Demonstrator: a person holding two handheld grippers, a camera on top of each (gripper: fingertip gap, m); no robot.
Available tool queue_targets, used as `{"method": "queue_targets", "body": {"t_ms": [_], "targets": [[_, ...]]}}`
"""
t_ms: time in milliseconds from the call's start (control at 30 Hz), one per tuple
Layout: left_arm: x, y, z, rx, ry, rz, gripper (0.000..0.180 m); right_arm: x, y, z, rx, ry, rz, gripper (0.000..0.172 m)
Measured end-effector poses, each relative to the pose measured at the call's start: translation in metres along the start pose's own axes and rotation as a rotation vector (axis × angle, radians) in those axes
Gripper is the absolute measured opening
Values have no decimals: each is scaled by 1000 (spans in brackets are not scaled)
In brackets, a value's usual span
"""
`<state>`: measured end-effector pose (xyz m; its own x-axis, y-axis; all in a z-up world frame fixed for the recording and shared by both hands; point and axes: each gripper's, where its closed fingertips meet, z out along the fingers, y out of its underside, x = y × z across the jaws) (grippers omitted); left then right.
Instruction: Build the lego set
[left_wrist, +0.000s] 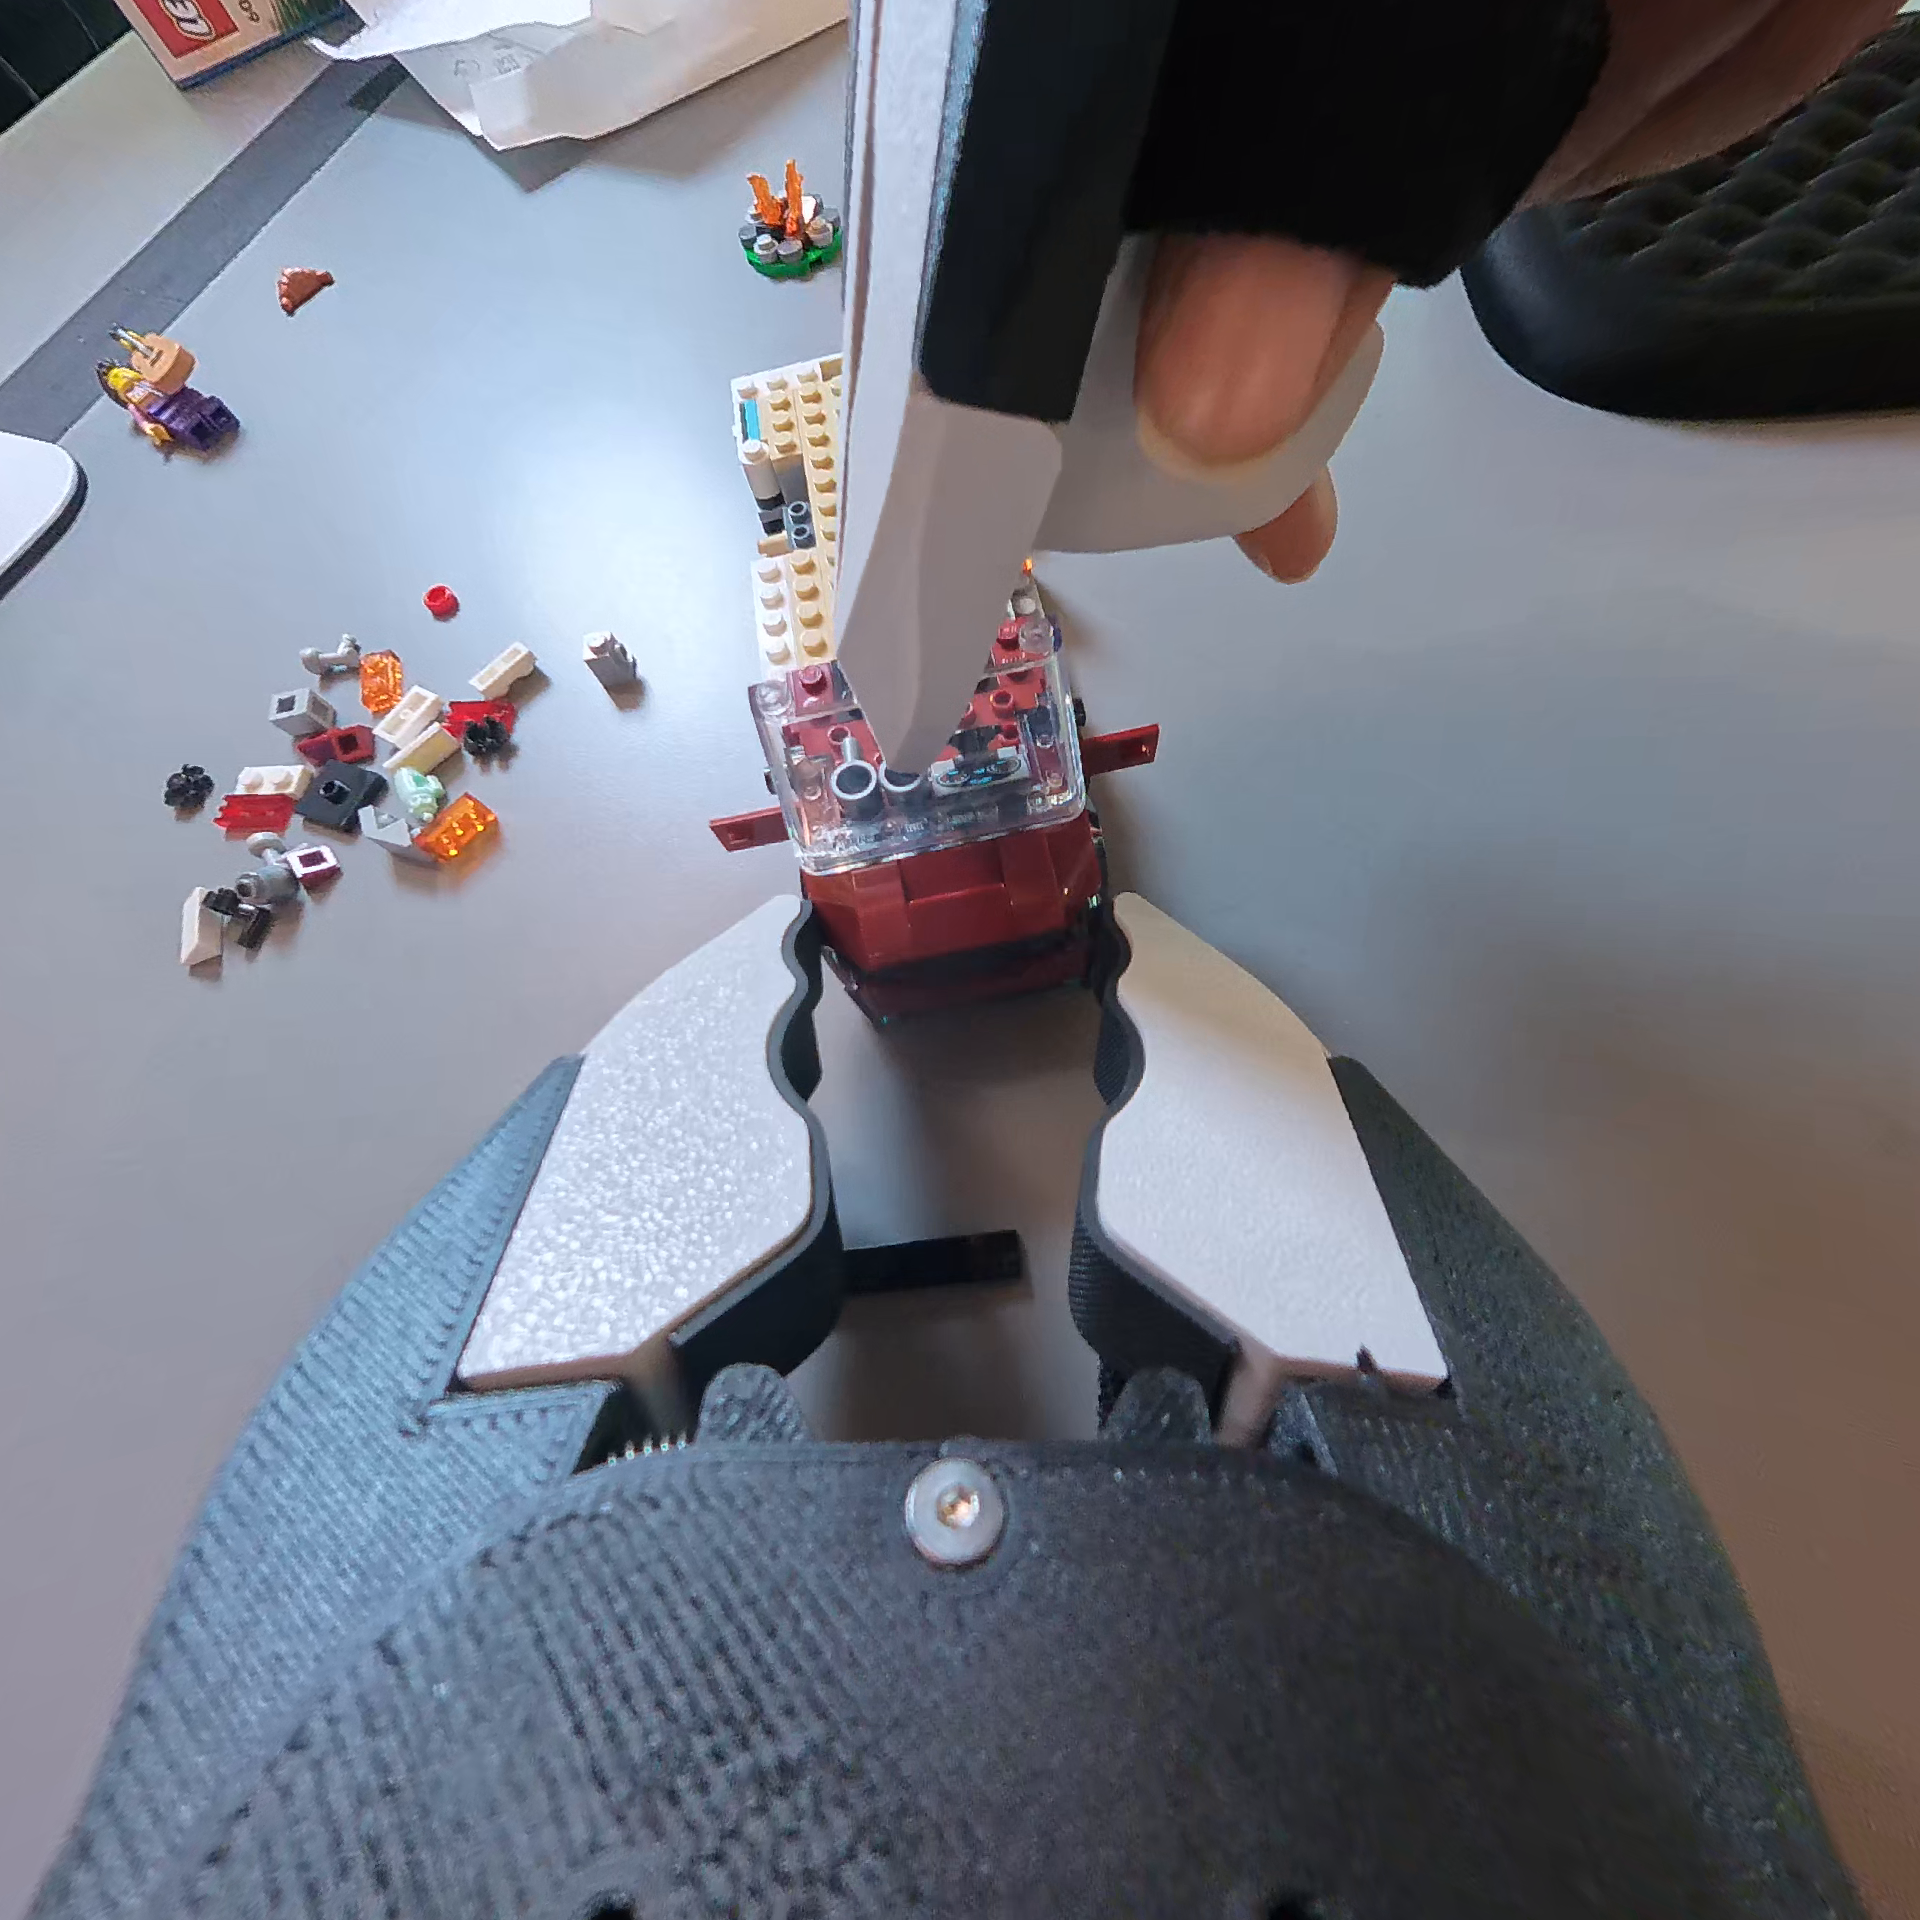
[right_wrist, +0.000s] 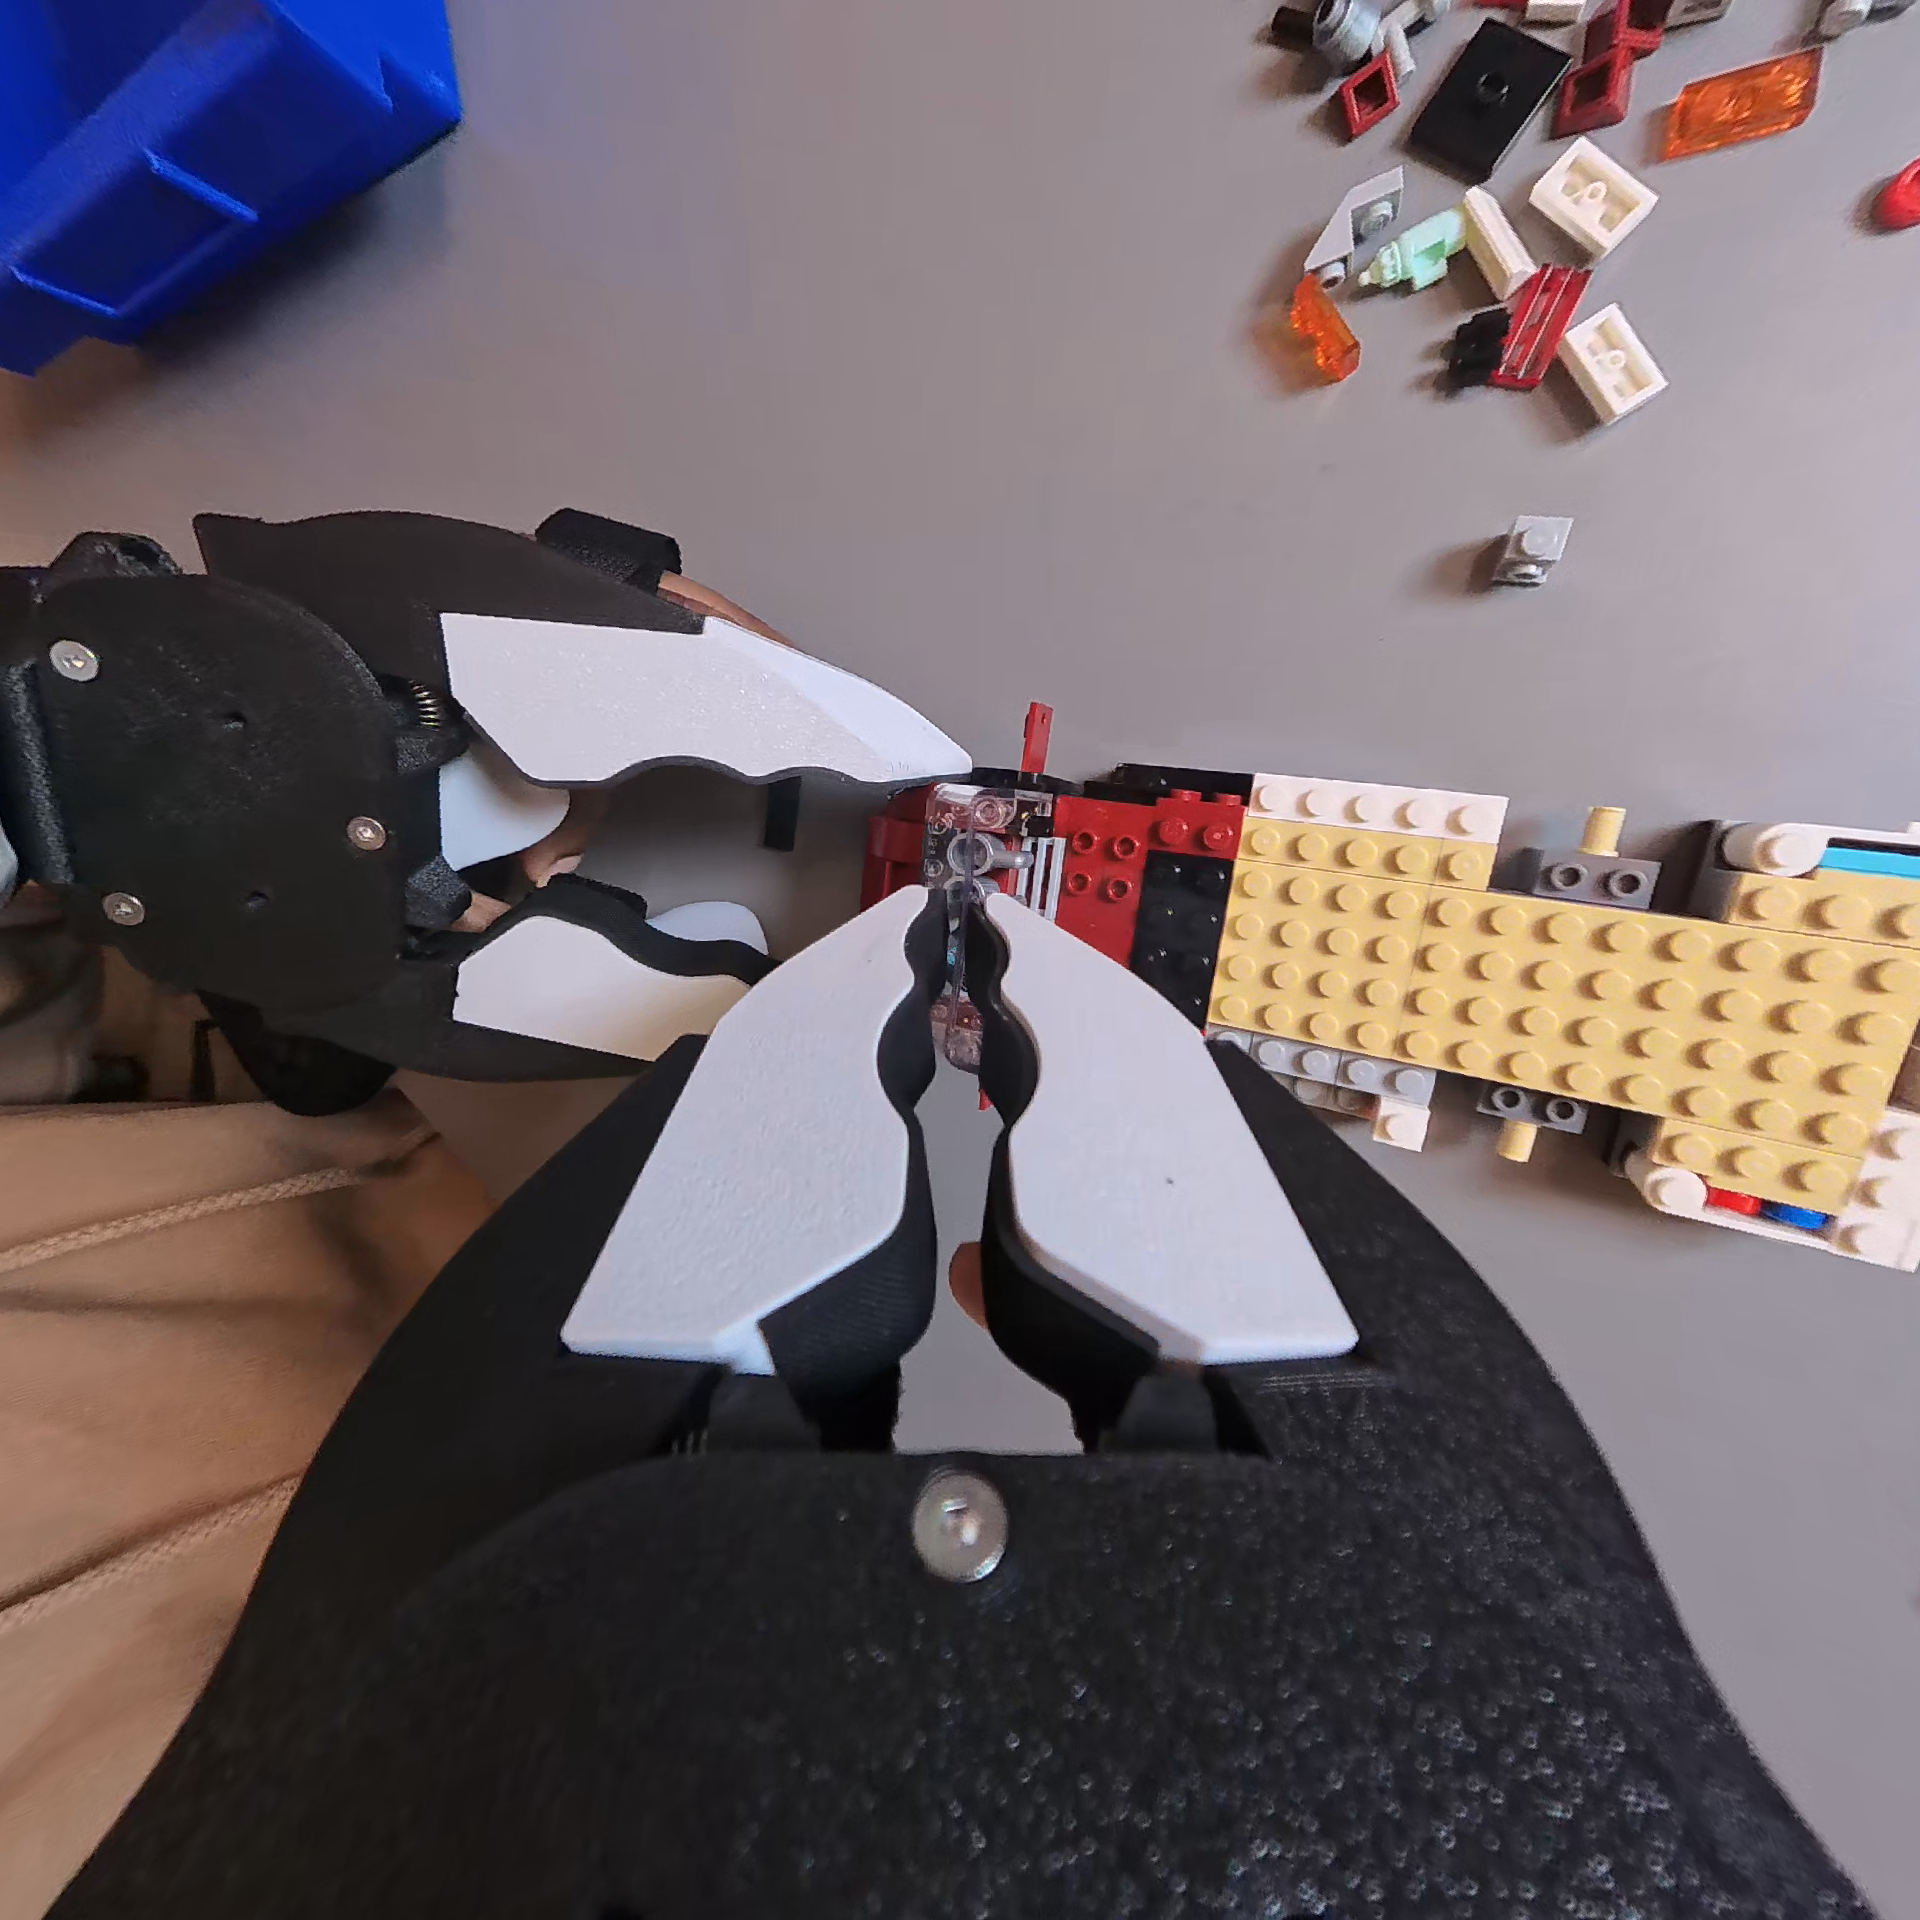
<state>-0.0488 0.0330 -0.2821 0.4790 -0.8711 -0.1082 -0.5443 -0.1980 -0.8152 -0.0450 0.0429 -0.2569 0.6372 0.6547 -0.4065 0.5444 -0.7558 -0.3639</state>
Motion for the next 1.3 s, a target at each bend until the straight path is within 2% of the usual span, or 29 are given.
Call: {"method": "queue_targets", "body": {"t_ms": [167, 300, 567, 867, 1300], "targets": [[0, 0, 0, 6, 12, -6, 51, 0, -3, -1, 31, 2, -49, 5], [0, 1, -1, 13, 21, -5, 51, -7, -11, -14, 126, -33, -115, 13], [1, 1, -1, 18, 26, -5, 51, -2, 13, -18, 91, 71, -234, 5], [1, 1, -1, 18, 24, -4, 51, -2, 14, -15, 42, 94, -240, 4], [1, 1, -1, 19, 25, -2, 51, -5, 5, -20, 76, 92, -267, 6]]}}
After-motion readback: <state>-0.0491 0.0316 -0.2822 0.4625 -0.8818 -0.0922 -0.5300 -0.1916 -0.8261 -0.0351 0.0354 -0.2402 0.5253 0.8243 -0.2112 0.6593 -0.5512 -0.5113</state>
